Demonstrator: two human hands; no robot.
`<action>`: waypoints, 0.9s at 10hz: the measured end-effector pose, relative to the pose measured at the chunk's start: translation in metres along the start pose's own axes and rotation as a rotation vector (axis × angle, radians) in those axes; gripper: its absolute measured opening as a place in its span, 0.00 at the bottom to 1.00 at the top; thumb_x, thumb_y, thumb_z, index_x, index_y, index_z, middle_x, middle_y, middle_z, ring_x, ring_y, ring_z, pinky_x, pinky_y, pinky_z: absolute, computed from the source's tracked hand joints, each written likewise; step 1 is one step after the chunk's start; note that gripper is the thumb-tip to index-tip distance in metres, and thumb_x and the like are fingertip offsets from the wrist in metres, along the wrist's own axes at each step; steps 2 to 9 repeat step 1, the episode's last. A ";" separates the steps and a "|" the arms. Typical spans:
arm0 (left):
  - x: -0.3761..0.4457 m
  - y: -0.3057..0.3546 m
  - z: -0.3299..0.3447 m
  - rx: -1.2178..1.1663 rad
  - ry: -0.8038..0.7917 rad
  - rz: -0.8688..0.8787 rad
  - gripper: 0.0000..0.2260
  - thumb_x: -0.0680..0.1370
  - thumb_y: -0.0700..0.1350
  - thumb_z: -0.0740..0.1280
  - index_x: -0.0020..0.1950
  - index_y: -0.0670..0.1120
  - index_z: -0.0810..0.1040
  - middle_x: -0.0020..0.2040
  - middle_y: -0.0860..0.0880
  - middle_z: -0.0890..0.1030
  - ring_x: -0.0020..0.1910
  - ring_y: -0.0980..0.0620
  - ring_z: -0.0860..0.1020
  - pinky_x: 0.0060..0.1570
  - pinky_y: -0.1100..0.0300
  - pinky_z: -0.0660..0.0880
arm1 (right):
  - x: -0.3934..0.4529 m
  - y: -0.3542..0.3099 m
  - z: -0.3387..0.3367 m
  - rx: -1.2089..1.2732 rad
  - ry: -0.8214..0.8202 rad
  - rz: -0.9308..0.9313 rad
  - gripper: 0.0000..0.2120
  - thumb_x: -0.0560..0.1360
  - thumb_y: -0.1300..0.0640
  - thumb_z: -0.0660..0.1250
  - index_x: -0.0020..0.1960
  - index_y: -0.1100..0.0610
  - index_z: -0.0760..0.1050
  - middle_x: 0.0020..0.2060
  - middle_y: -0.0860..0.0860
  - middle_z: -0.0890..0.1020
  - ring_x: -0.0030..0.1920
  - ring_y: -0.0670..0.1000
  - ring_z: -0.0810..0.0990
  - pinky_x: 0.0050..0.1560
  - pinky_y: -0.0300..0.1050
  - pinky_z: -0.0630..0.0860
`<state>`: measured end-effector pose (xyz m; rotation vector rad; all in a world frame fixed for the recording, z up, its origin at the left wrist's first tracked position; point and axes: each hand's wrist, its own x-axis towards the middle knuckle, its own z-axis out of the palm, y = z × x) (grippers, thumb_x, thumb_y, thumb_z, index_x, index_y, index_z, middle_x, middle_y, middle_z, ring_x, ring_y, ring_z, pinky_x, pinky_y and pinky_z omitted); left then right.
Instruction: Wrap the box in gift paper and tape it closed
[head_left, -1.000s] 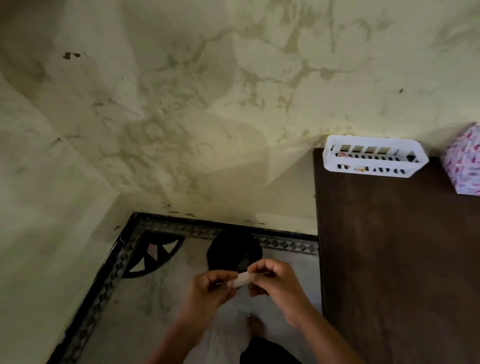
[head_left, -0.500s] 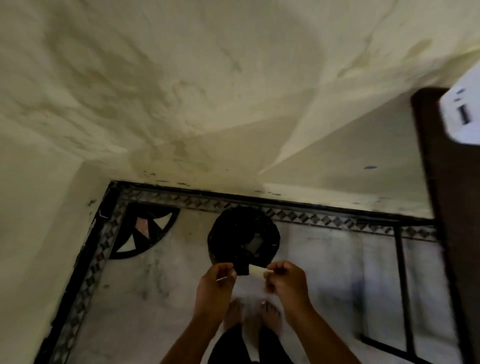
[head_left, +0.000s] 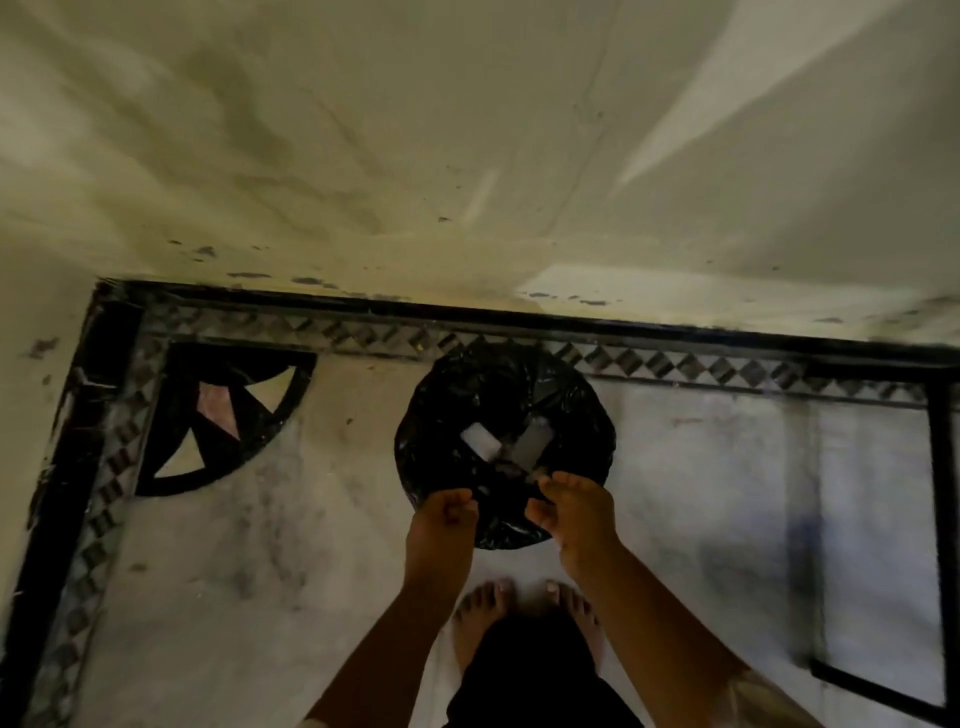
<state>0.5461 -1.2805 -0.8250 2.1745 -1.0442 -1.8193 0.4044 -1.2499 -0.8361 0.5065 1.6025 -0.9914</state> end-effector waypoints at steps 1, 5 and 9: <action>-0.011 -0.002 0.000 -0.024 0.015 -0.019 0.05 0.76 0.40 0.66 0.45 0.49 0.79 0.46 0.44 0.82 0.50 0.43 0.79 0.55 0.44 0.75 | -0.020 0.001 -0.009 -0.036 0.009 -0.007 0.07 0.76 0.69 0.63 0.41 0.61 0.75 0.36 0.57 0.77 0.33 0.53 0.76 0.28 0.42 0.77; -0.011 -0.002 0.000 -0.024 0.015 -0.019 0.05 0.76 0.40 0.66 0.45 0.49 0.79 0.46 0.44 0.82 0.50 0.43 0.79 0.55 0.44 0.75 | -0.020 0.001 -0.009 -0.036 0.009 -0.007 0.07 0.76 0.69 0.63 0.41 0.61 0.75 0.36 0.57 0.77 0.33 0.53 0.76 0.28 0.42 0.77; -0.011 -0.002 0.000 -0.024 0.015 -0.019 0.05 0.76 0.40 0.66 0.45 0.49 0.79 0.46 0.44 0.82 0.50 0.43 0.79 0.55 0.44 0.75 | -0.020 0.001 -0.009 -0.036 0.009 -0.007 0.07 0.76 0.69 0.63 0.41 0.61 0.75 0.36 0.57 0.77 0.33 0.53 0.76 0.28 0.42 0.77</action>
